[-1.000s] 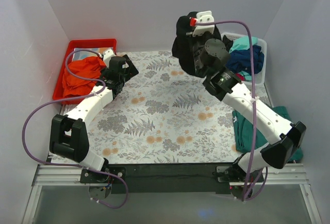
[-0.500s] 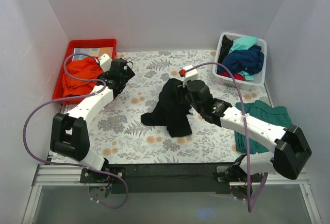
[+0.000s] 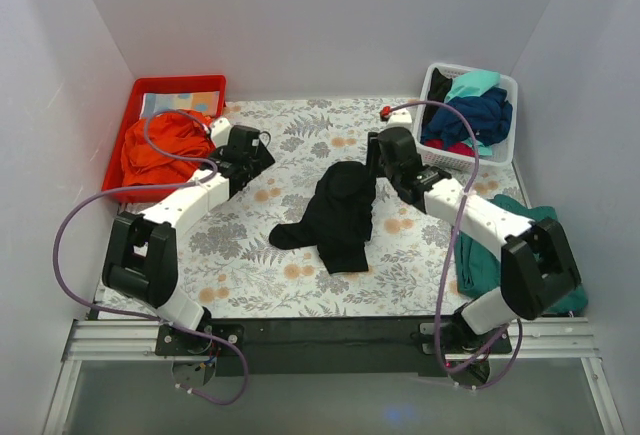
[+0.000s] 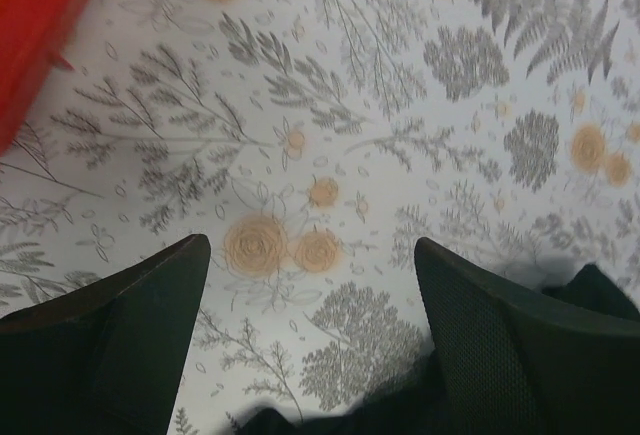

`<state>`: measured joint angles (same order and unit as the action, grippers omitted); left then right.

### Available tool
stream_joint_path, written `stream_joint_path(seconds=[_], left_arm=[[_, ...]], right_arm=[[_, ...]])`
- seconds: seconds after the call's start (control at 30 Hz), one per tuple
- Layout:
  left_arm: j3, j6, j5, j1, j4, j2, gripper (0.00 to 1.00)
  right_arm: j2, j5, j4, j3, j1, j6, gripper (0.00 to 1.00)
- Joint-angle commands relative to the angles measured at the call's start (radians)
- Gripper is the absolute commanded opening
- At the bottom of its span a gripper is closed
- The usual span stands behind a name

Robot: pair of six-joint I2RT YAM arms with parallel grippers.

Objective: Fold and stack the t-shirts
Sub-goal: Move the tshirt to the center of the board, then flatten out the tshirt

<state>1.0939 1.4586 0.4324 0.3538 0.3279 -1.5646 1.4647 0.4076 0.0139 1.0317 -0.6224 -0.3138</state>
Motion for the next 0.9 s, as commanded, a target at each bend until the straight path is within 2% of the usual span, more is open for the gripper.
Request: stream_joint_path(seconds=[0.0,0.13,0.23,0.53,0.7,0.87], left_arm=[[-0.055,0.008,-0.069,0.085,-0.018,0.011,0.80],[-0.133,0.011,-0.106,0.190,-0.059,0.021,0.74],[-0.178,0.005,-0.109,0.243,-0.087,0.044,0.74],[-0.376,0.029,-0.149,0.266,-0.127,0.155,0.74],[-0.347,0.017,-0.144,0.266,-0.127,0.104,0.74],[-0.316,0.023,-0.153,0.267,-0.124,0.028,0.74]], right_arm=[[0.159,-0.127,-0.031,0.102,0.145,-0.077,0.40],[0.305,-0.196,-0.040,0.198,0.210,-0.045,0.14],[0.385,-0.233,-0.120,0.218,0.256,-0.016,0.01],[0.543,-0.207,-0.187,0.340,0.360,0.037,0.01],[0.595,-0.144,-0.152,0.426,0.385,0.051,0.01],[0.566,0.046,-0.069,0.392,0.423,0.019,0.01]])
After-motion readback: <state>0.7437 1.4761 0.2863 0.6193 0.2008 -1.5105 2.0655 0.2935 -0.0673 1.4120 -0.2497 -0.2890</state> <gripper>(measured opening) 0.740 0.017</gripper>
